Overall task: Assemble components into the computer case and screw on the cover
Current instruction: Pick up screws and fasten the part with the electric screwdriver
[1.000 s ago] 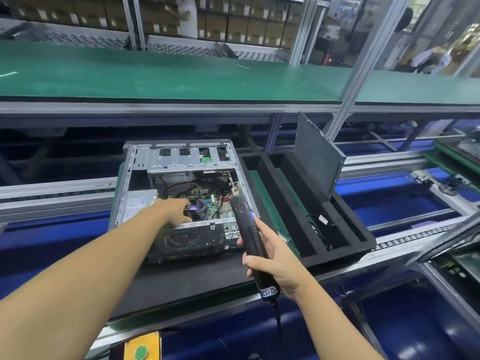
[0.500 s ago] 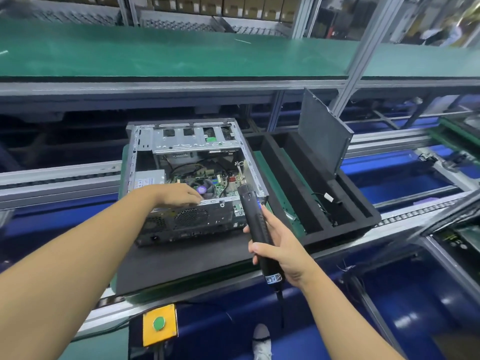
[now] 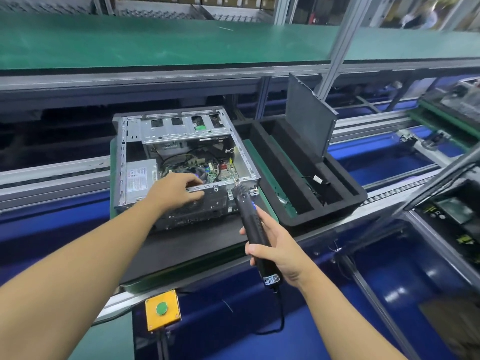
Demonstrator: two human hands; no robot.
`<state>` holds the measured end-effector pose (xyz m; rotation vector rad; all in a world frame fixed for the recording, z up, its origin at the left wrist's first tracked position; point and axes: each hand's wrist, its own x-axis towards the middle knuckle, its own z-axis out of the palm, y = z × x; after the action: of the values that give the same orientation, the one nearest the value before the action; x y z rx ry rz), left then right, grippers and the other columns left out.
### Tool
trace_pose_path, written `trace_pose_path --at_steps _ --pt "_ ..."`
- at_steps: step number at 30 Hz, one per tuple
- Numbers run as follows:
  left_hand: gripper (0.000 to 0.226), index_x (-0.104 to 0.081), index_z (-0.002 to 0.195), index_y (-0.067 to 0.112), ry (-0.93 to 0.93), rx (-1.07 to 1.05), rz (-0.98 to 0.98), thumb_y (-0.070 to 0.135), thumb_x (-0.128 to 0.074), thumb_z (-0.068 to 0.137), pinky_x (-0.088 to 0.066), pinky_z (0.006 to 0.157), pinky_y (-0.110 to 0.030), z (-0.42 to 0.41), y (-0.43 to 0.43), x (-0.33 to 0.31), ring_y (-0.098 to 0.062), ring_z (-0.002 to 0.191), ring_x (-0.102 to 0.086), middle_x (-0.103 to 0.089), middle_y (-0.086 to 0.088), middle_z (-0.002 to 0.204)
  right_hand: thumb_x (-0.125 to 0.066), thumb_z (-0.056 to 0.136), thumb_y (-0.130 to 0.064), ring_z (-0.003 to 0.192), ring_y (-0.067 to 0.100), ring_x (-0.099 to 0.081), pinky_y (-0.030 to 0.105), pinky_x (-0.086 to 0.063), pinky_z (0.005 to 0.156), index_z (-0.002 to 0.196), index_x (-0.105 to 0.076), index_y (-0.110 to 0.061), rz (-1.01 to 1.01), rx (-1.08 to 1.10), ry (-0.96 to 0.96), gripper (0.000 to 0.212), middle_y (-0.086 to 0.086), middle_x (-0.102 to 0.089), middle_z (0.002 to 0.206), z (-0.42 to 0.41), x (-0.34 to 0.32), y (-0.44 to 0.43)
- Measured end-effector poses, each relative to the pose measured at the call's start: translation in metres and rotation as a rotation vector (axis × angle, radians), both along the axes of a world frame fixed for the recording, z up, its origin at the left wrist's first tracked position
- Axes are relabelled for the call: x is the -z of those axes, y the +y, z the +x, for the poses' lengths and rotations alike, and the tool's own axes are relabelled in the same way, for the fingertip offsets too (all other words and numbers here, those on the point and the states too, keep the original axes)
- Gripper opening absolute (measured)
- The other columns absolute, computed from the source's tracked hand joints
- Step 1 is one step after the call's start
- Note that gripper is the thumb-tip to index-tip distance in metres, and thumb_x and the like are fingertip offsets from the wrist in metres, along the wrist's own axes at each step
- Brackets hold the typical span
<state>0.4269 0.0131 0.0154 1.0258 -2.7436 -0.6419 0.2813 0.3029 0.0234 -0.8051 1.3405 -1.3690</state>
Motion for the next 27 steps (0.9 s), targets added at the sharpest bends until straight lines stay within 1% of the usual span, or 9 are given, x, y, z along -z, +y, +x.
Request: trace_pose_path --at_steps 1,3,6,9,13,17,19,22,27 --pt "0.025 -0.063 0.104 0.046 0.016 -0.037 -0.006 0.055 -0.067 0.081 -0.051 0.074 -0.03 0.0 0.003 0.001 -0.009 0.092 -0.061 -0.066 0.023 0.103 -0.077 0.08 -0.007 0.084 0.022 -0.062 0.037 -0.055 0.073 0.144 -0.047 -0.048 0.002 -0.004 0.008 0.082 0.007 -0.07 0.119 0.0 0.0 0.0" --pt "0.025 -0.059 0.099 0.048 0.032 -0.102 -0.07 0.06 -0.062 0.077 -0.043 0.063 -0.026 0.0 0.01 0.003 -0.007 0.08 -0.055 -0.06 0.027 0.089 -0.075 0.082 -0.004 0.083 0.023 -0.062 0.039 -0.055 0.074 0.152 -0.04 -0.041 0.02 -0.014 0.022 0.087 0.007 -0.07 0.119 0.001 0.002 0.001" --pt "0.031 -0.059 0.1 0.05 0.041 -0.14 -0.093 0.064 -0.058 0.073 -0.038 0.064 -0.026 0.001 0.014 0.005 -0.006 0.076 -0.052 -0.056 0.029 0.084 -0.074 0.083 -0.003 0.083 0.025 -0.061 0.042 -0.055 0.075 0.158 -0.033 -0.034 0.031 -0.036 0.032 0.091 0.009 -0.068 0.12 0.0 0.005 0.001" --pt "0.032 -0.059 0.1 0.051 0.051 -0.145 -0.05 0.064 -0.058 0.07 -0.039 0.067 -0.027 0.001 0.01 0.005 -0.005 0.081 -0.052 -0.056 0.03 0.087 -0.075 0.083 -0.004 0.08 0.025 -0.061 0.041 -0.055 0.075 0.158 -0.033 -0.035 0.032 -0.053 0.042 0.091 0.009 -0.068 0.121 -0.001 0.007 0.001" --pt "0.032 -0.057 0.099 0.055 0.048 -0.13 -0.005 0.064 -0.056 0.069 -0.049 0.074 -0.03 -0.001 0.009 0.005 -0.005 0.09 -0.058 -0.061 0.03 0.095 -0.077 0.081 -0.009 0.08 0.026 -0.06 0.042 -0.055 0.075 0.155 -0.038 -0.04 0.025 -0.076 0.033 0.09 0.009 -0.068 0.12 0.0 0.013 -0.002" --pt "0.037 -0.06 0.105 0.052 0.06 -0.13 -0.045 0.065 -0.053 0.071 -0.047 0.07 -0.028 0.0 0.011 0.007 -0.006 0.085 -0.059 -0.066 0.028 0.1 -0.077 0.08 -0.011 0.082 0.025 -0.061 0.042 -0.055 0.075 0.155 -0.038 -0.041 0.045 -0.105 0.039 0.089 0.008 -0.068 0.121 0.002 0.018 -0.008" --pt "0.035 -0.061 0.106 0.051 0.063 -0.136 -0.069 0.063 -0.056 0.074 -0.049 0.072 -0.029 0.0 0.012 0.008 -0.007 0.088 -0.061 -0.067 0.027 0.103 -0.077 0.08 -0.012 0.082 0.023 -0.062 0.04 -0.056 0.073 0.155 -0.037 -0.041 0.053 -0.111 0.03 0.09 0.007 -0.068 0.12 0.004 0.021 -0.01" --pt "0.033 -0.062 0.105 0.05 0.067 -0.155 -0.078 0.062 -0.058 0.075 -0.051 0.072 -0.03 0.0 0.012 0.008 -0.009 0.088 -0.063 -0.069 0.024 0.099 -0.076 0.082 -0.009 0.079 0.022 -0.062 0.039 -0.056 0.073 0.152 -0.04 -0.045 0.054 -0.135 0.031 0.086 0.007 -0.068 0.12 0.007 0.025 -0.013" --pt "0.033 -0.062 0.104 0.052 0.086 -0.16 -0.106 0.064 -0.056 0.074 -0.046 0.066 -0.028 0.001 0.012 0.01 -0.009 0.084 -0.061 -0.069 0.024 0.097 -0.075 0.082 -0.008 0.087 0.024 -0.062 0.042 -0.056 0.074 0.15 -0.042 -0.049 0.062 -0.161 0.057 0.086 0.005 -0.069 0.12 0.009 0.03 -0.015"
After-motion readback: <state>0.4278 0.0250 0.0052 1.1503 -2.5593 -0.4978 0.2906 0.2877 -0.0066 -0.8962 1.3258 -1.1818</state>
